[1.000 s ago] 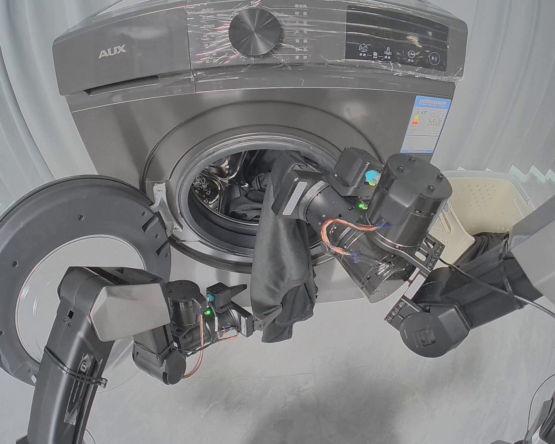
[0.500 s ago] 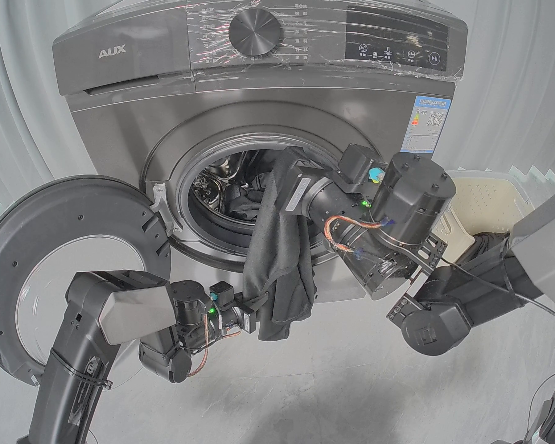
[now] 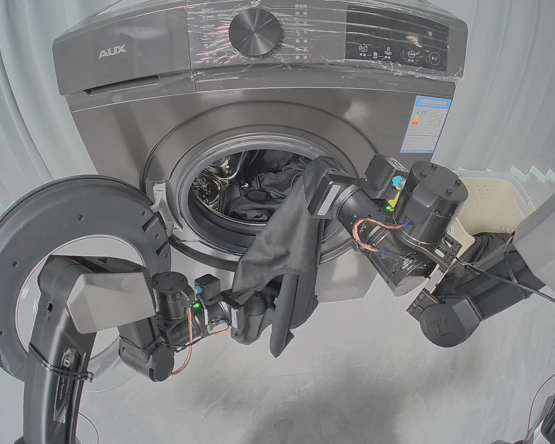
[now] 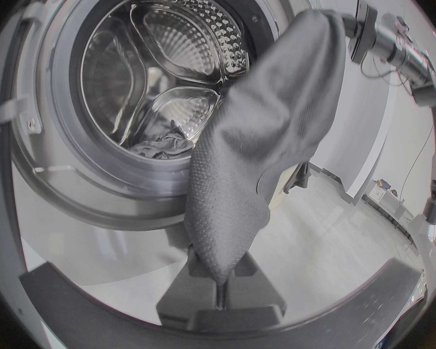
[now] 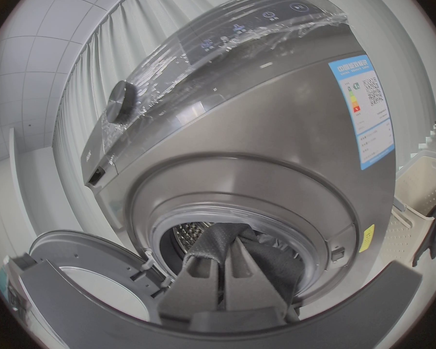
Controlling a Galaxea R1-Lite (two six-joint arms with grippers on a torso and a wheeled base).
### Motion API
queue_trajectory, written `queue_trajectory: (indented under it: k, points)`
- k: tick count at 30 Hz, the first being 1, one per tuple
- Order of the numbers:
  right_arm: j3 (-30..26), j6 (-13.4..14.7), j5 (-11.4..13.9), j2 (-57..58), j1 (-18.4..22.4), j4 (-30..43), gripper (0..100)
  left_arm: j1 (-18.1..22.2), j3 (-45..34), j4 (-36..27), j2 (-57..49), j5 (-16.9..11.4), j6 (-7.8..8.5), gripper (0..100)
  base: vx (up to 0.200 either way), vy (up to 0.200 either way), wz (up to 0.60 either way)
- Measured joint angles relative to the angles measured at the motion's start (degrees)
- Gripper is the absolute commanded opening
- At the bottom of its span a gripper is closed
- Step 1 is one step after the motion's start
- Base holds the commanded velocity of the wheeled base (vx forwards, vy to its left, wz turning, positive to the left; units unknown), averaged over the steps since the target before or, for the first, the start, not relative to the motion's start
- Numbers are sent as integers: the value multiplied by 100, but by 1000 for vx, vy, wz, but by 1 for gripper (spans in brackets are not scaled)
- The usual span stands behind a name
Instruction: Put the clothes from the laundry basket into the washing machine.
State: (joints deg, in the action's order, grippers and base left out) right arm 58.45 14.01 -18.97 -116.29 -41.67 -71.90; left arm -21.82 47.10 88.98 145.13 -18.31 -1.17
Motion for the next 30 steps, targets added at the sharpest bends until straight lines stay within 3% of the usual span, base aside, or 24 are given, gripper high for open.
queue_trajectory:
  k: [8,15,19,22,30]
  points:
    - [-772,17,124,143,230,-129,0,85,-1034,-2,-1169,-161,5,0,0,0,0]
    - [-1734,96,217,218,446,-652,0,223,-2107,2,-2388,-664,5,0,0,0,0]
    - [-2265,433,252,234,568,-963,0,372,-2517,-5,-3020,-968,30,0,0,0,0]
    - [-2676,706,335,232,610,-1220,0,446,-2636,0,-3430,-1042,-33,0,0,0,0]
    - [-3070,830,413,-39,691,-1662,0,460,-2600,-2,-3951,-1059,-99,0,0,0,0]
